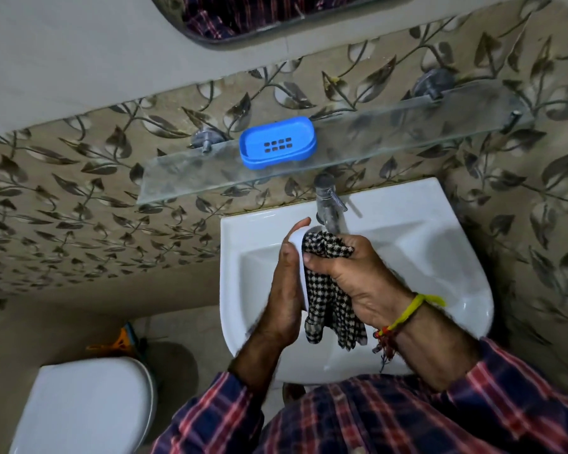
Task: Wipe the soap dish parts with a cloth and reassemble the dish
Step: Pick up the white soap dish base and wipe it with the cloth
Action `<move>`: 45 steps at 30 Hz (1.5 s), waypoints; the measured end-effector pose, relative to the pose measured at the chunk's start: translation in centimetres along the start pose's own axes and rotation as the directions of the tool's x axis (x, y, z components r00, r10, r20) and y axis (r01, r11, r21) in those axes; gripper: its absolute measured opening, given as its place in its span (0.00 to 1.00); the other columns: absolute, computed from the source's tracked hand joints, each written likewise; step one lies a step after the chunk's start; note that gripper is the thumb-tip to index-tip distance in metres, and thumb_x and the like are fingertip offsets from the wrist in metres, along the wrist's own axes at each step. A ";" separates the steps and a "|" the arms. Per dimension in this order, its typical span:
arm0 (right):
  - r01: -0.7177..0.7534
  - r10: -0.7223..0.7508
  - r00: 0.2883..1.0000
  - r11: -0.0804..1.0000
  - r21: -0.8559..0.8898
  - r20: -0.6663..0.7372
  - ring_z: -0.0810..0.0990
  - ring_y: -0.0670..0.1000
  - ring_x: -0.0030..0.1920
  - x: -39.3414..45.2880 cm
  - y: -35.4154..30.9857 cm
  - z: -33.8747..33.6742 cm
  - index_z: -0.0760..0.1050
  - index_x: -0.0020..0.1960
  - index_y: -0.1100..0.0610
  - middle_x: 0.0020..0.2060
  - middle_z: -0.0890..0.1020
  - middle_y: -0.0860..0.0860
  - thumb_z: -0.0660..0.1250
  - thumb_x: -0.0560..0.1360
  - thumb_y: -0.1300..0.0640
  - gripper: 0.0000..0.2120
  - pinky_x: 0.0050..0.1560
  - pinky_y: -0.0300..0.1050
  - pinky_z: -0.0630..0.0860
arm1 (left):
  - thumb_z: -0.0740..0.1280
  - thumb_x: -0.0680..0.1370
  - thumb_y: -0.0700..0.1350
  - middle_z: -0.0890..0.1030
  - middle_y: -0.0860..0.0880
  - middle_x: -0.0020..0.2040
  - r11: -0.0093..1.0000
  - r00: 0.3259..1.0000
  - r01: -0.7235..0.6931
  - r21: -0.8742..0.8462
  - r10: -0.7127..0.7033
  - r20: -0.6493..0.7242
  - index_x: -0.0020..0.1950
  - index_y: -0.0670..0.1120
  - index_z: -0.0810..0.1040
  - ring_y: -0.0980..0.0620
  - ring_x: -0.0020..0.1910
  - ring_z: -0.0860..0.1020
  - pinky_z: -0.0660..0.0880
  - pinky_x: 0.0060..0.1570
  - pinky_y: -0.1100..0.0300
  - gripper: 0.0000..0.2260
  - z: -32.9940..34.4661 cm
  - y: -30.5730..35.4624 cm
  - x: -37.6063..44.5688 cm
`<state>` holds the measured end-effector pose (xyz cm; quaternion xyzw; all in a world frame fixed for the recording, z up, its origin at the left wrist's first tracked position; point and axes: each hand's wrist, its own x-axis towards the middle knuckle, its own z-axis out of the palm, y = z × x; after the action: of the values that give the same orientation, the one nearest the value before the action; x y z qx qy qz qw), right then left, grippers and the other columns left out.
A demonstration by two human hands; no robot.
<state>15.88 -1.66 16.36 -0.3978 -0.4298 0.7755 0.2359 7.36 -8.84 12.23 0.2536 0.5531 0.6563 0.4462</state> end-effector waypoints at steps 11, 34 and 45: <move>0.031 -0.026 0.999 0.994 -0.103 0.046 0.82 0.56 0.40 -0.5 0.1 1.2 0.81 0.48 0.66 0.39 0.84 0.58 0.70 0.74 0.70 0.05 0.46 0.51 0.80 | 0.56 0.81 0.63 0.79 0.40 0.68 0.990 0.996 0.063 -0.122 -0.054 0.072 0.74 0.55 0.70 0.41 0.67 0.77 0.76 0.65 0.44 0.24 -1.5 1.3 0.6; 0.176 -0.138 0.982 0.917 -0.357 0.130 0.82 0.53 0.38 -0.6 -0.5 -0.3 0.82 0.45 0.66 0.38 0.85 0.60 0.70 0.74 0.71 0.03 0.42 0.46 0.81 | 0.52 0.80 0.66 0.83 0.46 0.63 0.988 0.985 0.125 -0.091 -0.113 0.129 0.67 0.62 0.78 0.47 0.61 0.82 0.81 0.53 0.54 0.22 -0.4 2.1 0.8; 0.211 -0.134 0.971 0.871 -0.444 0.199 0.81 0.47 0.34 -1.3 0.3 -0.5 0.82 0.42 0.64 0.34 0.84 0.52 0.71 0.74 0.70 0.04 0.38 0.42 0.79 | 0.51 0.81 0.66 0.84 0.43 0.59 0.976 0.978 0.202 -0.084 -0.197 0.064 0.72 0.53 0.75 0.44 0.57 0.83 0.73 0.63 0.40 0.28 -1.1 2.0 1.1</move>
<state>17.02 -2.52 16.44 -0.3379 -0.6533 0.6566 0.1672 5.32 -8.43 13.66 0.1946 0.5330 0.6251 0.5360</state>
